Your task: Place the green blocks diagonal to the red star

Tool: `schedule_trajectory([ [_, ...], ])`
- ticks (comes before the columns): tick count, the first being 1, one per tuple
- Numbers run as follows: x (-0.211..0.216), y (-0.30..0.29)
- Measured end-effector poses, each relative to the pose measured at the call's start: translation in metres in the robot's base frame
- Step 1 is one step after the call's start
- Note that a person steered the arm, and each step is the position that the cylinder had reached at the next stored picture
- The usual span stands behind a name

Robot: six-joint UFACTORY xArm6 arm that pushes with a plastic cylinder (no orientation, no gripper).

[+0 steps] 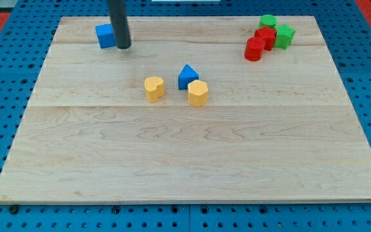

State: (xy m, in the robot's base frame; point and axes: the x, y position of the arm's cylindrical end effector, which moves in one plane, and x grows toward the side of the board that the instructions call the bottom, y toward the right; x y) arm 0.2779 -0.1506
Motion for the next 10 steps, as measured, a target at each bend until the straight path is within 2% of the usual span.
schedule_trajectory([
  [1, -0.034, -0.019],
  [2, -0.025, 0.036],
  [3, -0.047, 0.128],
  [4, -0.052, 0.199],
  [6, -0.052, 0.2],
  [7, -0.073, 0.209],
  [9, -0.084, 0.379],
  [10, -0.056, 0.368],
])
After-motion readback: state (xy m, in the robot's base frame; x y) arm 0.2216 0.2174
